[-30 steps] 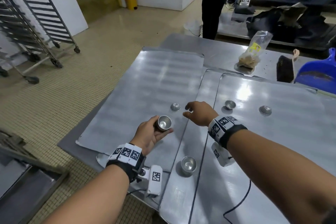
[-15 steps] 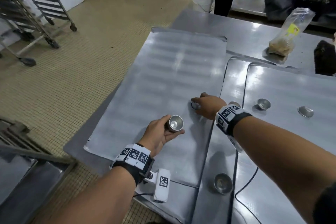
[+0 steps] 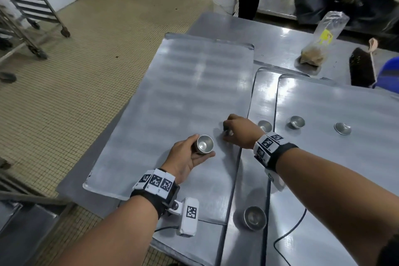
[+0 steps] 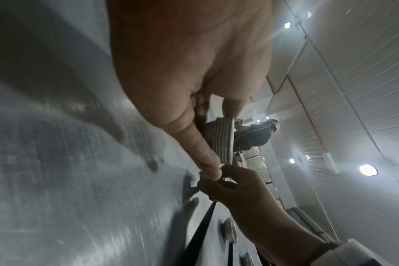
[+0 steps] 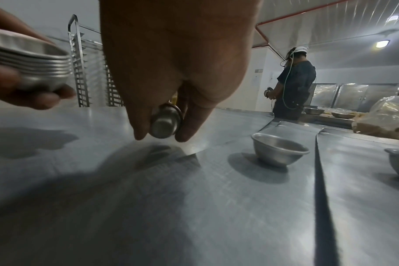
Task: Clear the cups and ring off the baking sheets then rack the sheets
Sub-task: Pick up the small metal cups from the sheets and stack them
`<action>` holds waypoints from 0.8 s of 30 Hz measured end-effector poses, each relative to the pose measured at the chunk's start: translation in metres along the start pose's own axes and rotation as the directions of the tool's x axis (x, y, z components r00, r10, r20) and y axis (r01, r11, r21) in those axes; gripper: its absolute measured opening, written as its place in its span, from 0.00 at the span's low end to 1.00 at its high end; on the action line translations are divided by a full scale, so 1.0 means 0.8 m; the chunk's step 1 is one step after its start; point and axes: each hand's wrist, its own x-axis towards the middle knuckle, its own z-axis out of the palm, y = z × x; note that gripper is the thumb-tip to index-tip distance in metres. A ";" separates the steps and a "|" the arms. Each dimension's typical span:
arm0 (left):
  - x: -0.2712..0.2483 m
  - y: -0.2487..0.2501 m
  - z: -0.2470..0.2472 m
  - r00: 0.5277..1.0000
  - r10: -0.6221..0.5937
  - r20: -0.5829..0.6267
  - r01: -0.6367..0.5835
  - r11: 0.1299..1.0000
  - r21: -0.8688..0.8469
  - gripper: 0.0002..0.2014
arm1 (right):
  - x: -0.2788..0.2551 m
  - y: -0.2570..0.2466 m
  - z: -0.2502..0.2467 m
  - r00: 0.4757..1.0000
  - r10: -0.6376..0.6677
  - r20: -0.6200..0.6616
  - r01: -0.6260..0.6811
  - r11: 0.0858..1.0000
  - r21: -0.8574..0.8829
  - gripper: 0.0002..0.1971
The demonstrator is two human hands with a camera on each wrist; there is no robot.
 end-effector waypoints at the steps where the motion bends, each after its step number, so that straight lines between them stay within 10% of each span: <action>1: 0.000 -0.001 0.002 1.000 -0.001 -0.002 0.001 1.000 -0.003 0.17 | -0.005 0.001 0.000 1.000 -0.002 0.010 0.002 1.000 -0.007 0.10; 8: 0.001 -0.010 0.008 1.000 0.001 -0.016 -0.002 1.000 -0.005 0.16 | -0.019 0.008 0.005 0.997 0.069 0.018 -0.068 0.997 -0.026 0.08; 12: -0.002 -0.012 0.013 1.000 0.011 -0.019 -0.011 1.000 0.010 0.16 | -0.031 0.011 0.000 0.996 0.087 0.005 -0.087 0.996 0.029 0.26; 24: -0.026 -0.016 0.076 0.996 0.089 0.029 -0.090 0.996 0.018 0.14 | -0.127 0.003 -0.032 0.917 0.044 -0.397 0.114 0.924 0.365 0.27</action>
